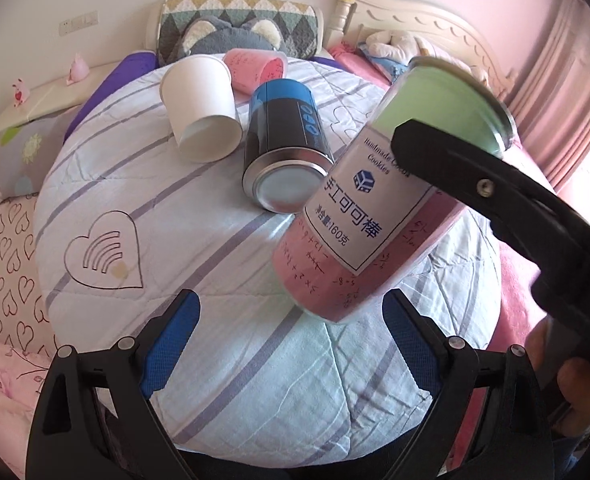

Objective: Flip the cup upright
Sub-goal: 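Rotate the tin upright with the right gripper, green rim up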

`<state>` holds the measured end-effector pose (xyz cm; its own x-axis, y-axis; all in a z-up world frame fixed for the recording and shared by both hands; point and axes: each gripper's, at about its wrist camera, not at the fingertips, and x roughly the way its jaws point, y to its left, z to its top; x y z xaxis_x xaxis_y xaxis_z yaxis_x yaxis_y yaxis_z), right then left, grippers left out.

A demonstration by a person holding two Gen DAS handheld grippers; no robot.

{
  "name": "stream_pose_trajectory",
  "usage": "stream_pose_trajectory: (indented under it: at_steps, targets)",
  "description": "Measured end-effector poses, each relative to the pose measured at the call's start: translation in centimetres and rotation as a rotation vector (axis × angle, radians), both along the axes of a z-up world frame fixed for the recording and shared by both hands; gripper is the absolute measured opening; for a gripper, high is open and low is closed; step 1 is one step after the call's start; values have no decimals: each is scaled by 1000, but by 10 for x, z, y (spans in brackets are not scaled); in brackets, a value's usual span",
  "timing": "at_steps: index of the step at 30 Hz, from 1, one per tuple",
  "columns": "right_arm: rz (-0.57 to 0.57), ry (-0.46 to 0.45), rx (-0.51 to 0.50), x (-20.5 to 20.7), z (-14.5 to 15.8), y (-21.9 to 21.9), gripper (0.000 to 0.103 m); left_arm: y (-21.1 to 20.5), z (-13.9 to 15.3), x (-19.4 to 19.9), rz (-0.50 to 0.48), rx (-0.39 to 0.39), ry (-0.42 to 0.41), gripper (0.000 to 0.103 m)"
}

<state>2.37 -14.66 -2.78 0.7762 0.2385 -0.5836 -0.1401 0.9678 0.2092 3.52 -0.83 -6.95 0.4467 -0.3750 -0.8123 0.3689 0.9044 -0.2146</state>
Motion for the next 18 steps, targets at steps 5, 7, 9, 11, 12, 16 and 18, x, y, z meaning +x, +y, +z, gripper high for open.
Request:
stream_pose_trajectory:
  at_steps: [5, 7, 9, 11, 12, 16, 18]
  targets:
    - [44, -40, -79, -3, 2, 12, 78, -5, -4, 1, 11, 30, -30, 94]
    - [64, -53, -95, -4, 3, 16, 77, -3, -6, 2, 9, 27, -22, 94]
    - [82, -72, -135, -6, 3, 23, 77, 1, -9, 3, 17, 13, -10, 94]
    - [103, -86, -174, -9, 4, 32, 76, 7, -11, 4, 30, -1, 5, 94]
    - [121, -93, -176, -10, 4, 35, 74, 10, -12, 4, 37, -6, 7, 94]
    - [171, -102, -186, -12, 4, 44, 73, 16, -12, 3, 42, -15, 0, 94]
    - [186, -103, -197, -13, 3, 48, 73, 18, -11, 0, 49, -15, -11, 94]
